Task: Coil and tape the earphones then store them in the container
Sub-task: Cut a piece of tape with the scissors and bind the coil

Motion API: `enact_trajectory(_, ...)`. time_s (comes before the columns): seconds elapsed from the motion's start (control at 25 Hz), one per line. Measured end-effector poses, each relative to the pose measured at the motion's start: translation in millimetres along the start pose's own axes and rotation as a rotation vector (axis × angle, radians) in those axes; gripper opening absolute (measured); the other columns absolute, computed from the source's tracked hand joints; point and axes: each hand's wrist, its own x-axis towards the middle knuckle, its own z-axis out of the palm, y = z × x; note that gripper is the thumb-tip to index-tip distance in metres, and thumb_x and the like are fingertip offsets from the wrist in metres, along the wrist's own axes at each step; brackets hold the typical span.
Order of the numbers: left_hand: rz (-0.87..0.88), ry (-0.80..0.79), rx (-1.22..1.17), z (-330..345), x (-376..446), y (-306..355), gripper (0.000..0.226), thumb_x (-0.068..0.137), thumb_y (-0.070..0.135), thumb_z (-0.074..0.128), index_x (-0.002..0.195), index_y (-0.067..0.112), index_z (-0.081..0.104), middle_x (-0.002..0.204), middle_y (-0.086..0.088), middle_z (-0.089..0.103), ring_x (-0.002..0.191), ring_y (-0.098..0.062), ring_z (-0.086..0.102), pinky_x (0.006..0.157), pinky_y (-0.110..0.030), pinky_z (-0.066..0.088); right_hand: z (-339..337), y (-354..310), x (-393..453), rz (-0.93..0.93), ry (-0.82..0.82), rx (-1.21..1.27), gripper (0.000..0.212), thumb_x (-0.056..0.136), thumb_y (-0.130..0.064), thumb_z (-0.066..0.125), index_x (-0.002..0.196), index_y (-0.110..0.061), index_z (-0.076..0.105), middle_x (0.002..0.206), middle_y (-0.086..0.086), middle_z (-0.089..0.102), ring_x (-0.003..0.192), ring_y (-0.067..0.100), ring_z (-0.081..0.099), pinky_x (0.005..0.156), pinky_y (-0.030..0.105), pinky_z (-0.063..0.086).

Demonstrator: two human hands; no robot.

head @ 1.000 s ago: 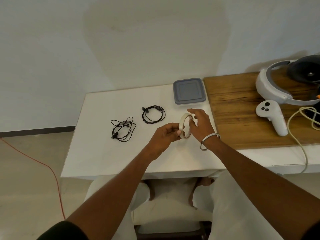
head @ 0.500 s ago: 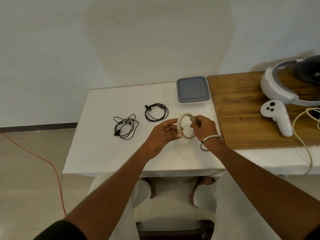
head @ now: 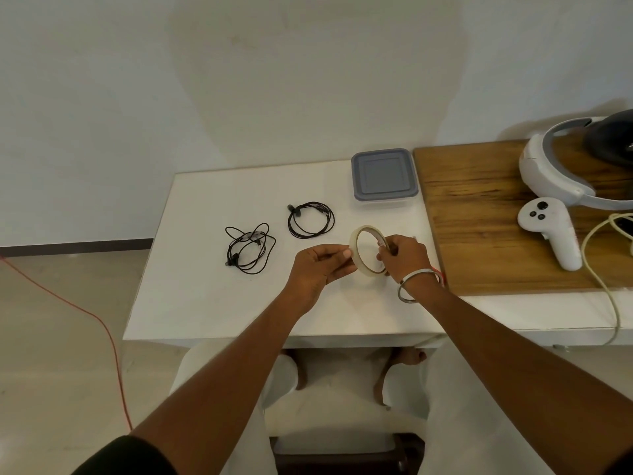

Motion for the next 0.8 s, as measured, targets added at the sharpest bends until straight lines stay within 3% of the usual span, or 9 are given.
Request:
enact_trajectory(0.32, -0.160, 0.107, 0.051, -1.3, 4.5, 5.1, 0.006, 0.092, 0.003, 0.059, 0.091, -0.001, 0.064, 0.088, -0.016, 0.068, 0.082, -0.028, 0.071, 0.079, -0.037, 0.060, 0.3, -3.8, -0.2, -0.142, 0.083, -0.182, 0.016, 0.093, -0.013, 0.052, 0.106, -0.007, 0.058, 0.098, 0.012, 0.063, 0.089, 0.026, 0.059, 0.086, 0.038, 0.052)
enact_trajectory(0.6, -0.282, 0.195, 0.028, -0.5, 11.9, 16.5, 0.008, 0.091, 0.000, 0.057, 0.096, -0.006, 0.059, 0.087, -0.016, 0.064, 0.075, -0.028, 0.069, 0.079, -0.033, 0.060, -2.6, -9.2, -7.4, -0.318, 0.125, -0.300, 0.013, 0.091, -0.006, 0.053, 0.103, -0.006, 0.050, 0.101, 0.013, 0.051, 0.077, 0.021, 0.053, 0.076, 0.034, 0.053)
enact_trajectory(0.8, -0.229, 0.237, -0.059, 0.6, 15.4, 25.8, 0.011, 0.095, -0.004, 0.048, 0.103, -0.006, 0.054, 0.091, -0.016, 0.063, 0.080, -0.027, 0.068, 0.076, -0.031, 0.060, -0.7, -5.3, -14.6, -0.448, 0.037, -0.484, 0.032, 0.086, 0.000, 0.058, 0.117, -0.008, 0.054, 0.108, 0.014, 0.050, 0.086, 0.021, 0.049, 0.076, 0.030, 0.049)
